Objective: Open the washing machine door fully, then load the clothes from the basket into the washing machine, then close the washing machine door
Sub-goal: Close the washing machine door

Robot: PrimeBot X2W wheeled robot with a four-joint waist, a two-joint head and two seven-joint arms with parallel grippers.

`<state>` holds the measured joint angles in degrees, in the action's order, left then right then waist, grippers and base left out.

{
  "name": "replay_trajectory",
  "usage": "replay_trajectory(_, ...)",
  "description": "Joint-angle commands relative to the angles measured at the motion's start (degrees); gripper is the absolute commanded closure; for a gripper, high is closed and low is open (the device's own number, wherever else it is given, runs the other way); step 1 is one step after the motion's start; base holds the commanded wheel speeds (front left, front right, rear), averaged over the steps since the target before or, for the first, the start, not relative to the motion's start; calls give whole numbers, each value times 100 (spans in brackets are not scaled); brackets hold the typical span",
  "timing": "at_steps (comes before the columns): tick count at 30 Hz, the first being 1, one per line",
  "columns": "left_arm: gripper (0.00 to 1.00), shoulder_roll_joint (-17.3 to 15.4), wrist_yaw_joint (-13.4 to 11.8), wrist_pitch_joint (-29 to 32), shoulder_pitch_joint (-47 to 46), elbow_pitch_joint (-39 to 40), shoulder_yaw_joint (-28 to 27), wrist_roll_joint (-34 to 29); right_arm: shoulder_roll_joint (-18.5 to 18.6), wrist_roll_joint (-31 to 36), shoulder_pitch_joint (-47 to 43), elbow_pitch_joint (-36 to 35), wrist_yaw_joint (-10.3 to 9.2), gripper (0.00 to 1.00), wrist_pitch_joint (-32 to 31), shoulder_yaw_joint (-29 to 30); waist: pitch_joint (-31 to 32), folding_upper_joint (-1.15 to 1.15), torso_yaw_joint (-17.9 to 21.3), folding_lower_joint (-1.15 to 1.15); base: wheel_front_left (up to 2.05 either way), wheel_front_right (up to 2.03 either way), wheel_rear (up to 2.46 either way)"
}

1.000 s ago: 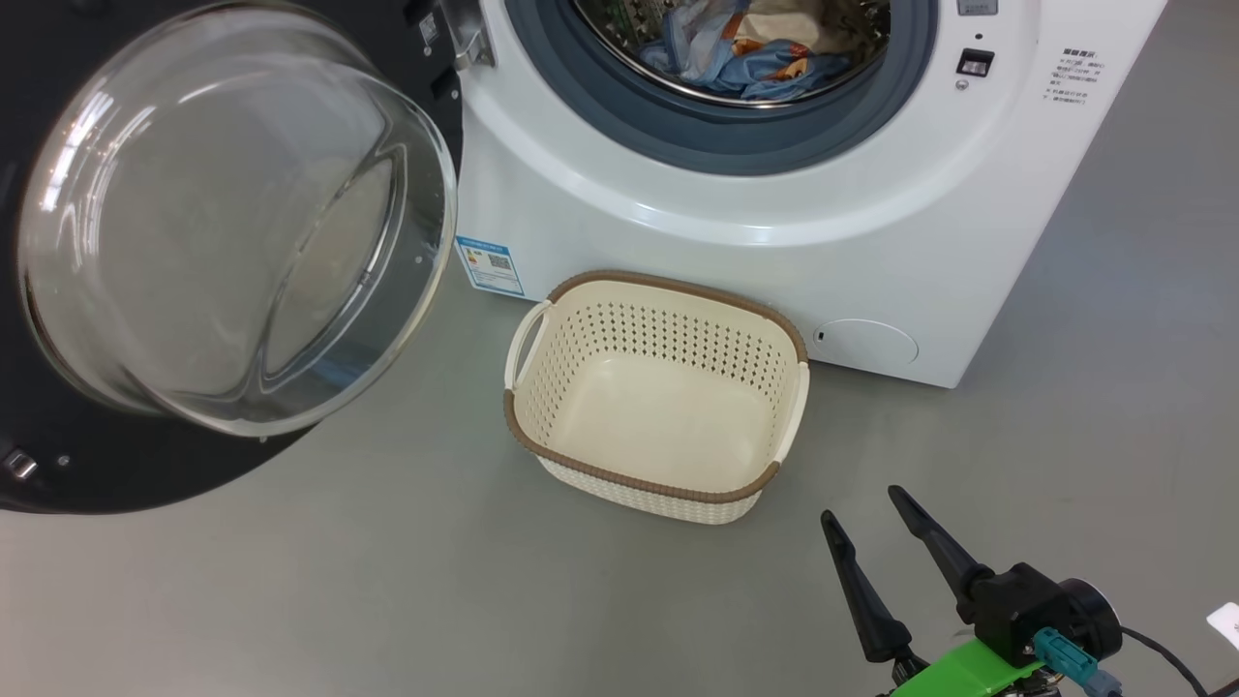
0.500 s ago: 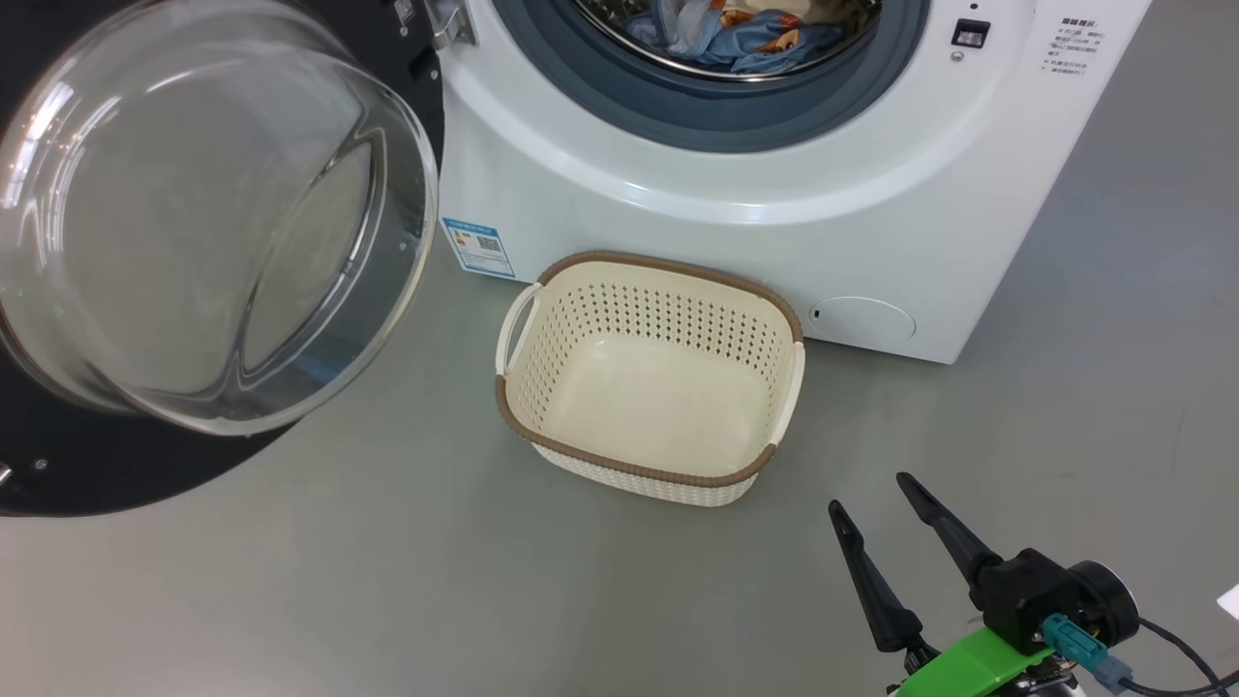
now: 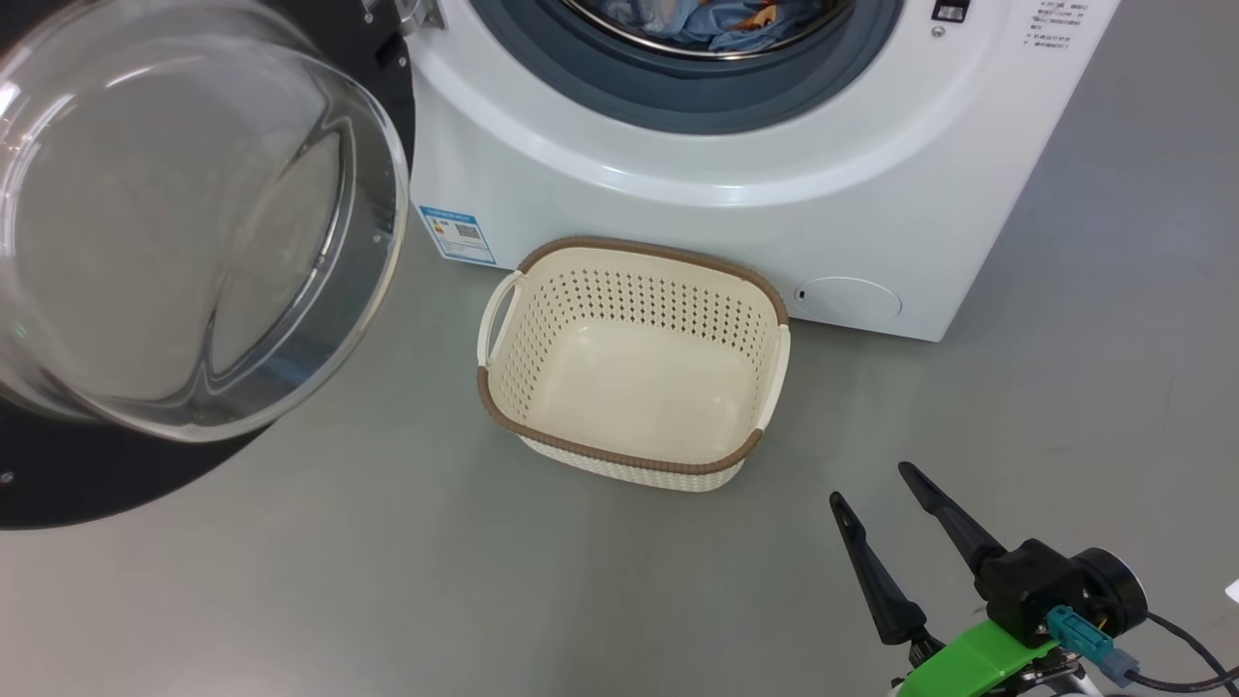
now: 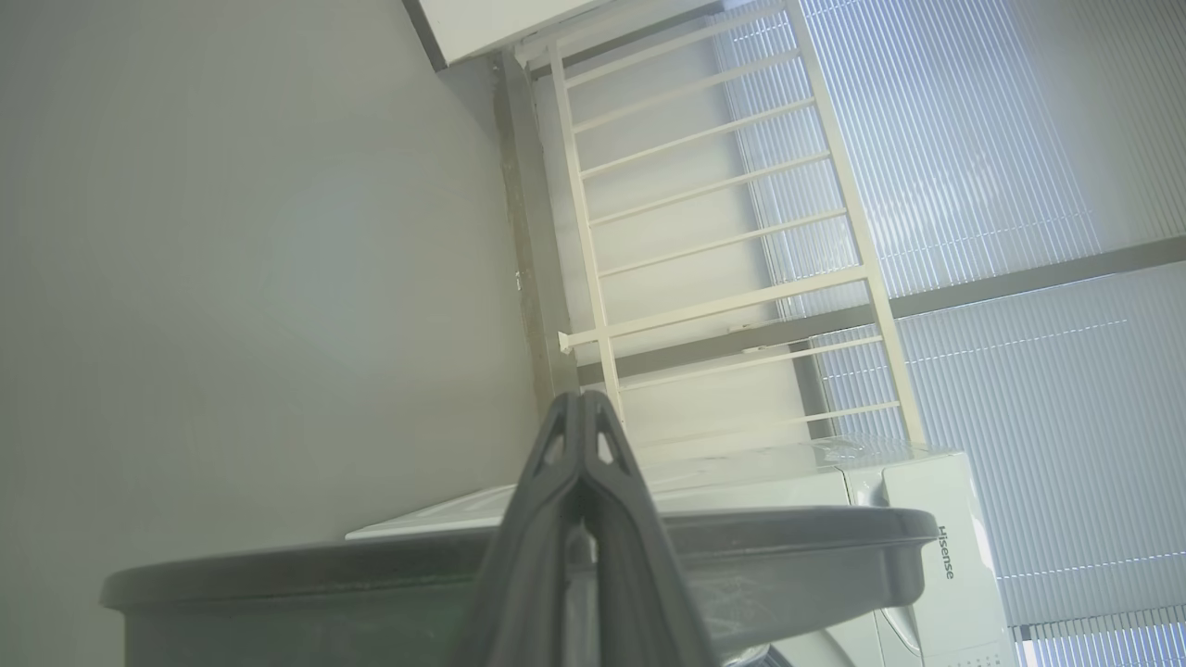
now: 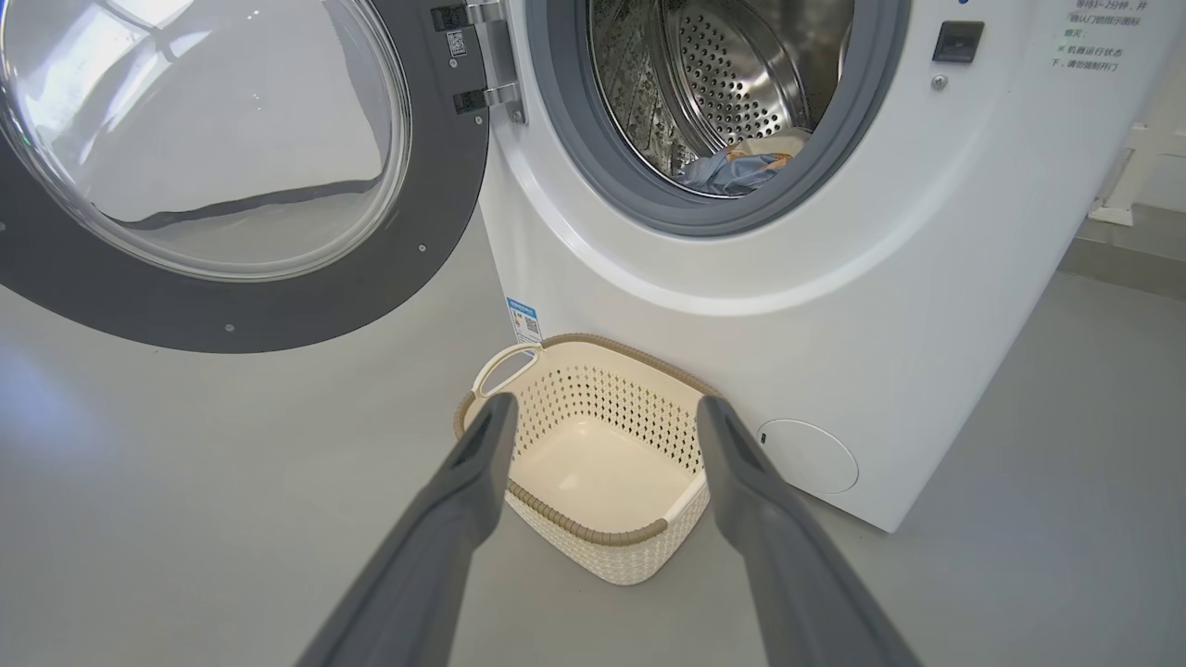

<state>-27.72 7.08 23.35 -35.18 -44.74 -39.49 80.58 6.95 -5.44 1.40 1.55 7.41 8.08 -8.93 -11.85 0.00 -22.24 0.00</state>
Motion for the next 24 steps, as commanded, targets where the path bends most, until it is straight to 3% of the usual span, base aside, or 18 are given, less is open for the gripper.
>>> replay_trajectory(1, 100, -389, 40, -21, 64, 131, -67, 14, -3, 84, 167, -173, 8, 0, -14, -182, -33, 0, 23, 0, 0, 0, 0)
replay_trajectory(16, 100, -571, 40, -52, 32, 1, 141, 49, 37, 162, 213, -325, 8, 0, -106, -166, -295, 0, 148, 0, 0, 0, 0)
replay_trajectory(24, 100, -728, 40, 214, 52, -58, 156, 199, 56, 162, 220, -327, 8, 0, -130, -200, -374, 0, 159, 0, 0, 0, 0)
